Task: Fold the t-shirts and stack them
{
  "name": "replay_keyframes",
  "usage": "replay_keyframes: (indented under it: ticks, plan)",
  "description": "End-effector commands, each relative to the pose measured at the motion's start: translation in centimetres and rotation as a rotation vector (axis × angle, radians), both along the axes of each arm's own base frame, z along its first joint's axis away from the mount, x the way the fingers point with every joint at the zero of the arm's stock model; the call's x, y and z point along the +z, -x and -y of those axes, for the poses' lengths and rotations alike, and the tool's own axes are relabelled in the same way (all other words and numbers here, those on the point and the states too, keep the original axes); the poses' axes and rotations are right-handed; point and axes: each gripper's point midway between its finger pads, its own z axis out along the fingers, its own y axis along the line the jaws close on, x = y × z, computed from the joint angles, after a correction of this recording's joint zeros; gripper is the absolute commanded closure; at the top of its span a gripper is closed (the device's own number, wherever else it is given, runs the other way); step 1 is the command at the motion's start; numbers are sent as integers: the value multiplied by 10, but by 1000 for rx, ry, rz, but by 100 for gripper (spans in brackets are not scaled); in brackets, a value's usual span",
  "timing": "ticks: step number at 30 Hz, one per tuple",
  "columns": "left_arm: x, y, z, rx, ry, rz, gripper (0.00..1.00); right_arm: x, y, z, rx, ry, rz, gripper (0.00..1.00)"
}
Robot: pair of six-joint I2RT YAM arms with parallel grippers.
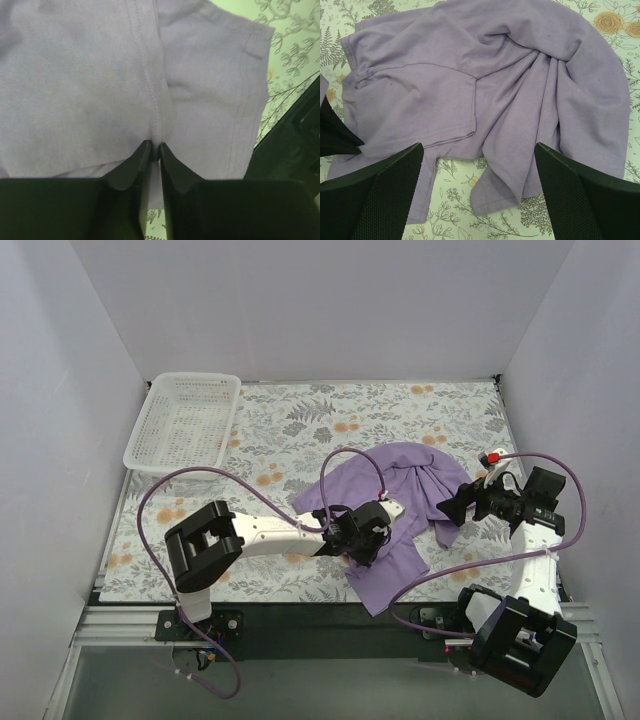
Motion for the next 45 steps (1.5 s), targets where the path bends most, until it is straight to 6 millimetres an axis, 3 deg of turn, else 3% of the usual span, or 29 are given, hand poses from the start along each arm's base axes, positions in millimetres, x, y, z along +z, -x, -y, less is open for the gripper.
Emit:
replay_keyframes:
  ticks: [1, 9, 27, 30, 37, 42, 45]
  plan:
    - [-9, 3, 3, 5, 4, -45, 84, 6, -2, -1, 17, -5, 40, 2]
    - [-7, -2, 6, 36, 15, -38, 76, 6, -2, -1, 19, -7, 41, 2]
    - [-3, -8, 8, 81, 46, -62, 78, 6, -2, -1, 21, -9, 40, 2]
    - [-4, -7, 8, 77, 46, -63, 81, 6, -2, -1, 21, -9, 42, 2]
    - [-3, -9, 7, 84, 46, -58, 99, 6, -2, -1, 22, -7, 44, 2]
    - [10, -12, 7, 98, 72, -38, 100, 6, -2, -1, 23, -9, 43, 2]
    - [29, -19, 4, 122, 109, -12, 100, 6, -2, -2, 24, -11, 42, 2]
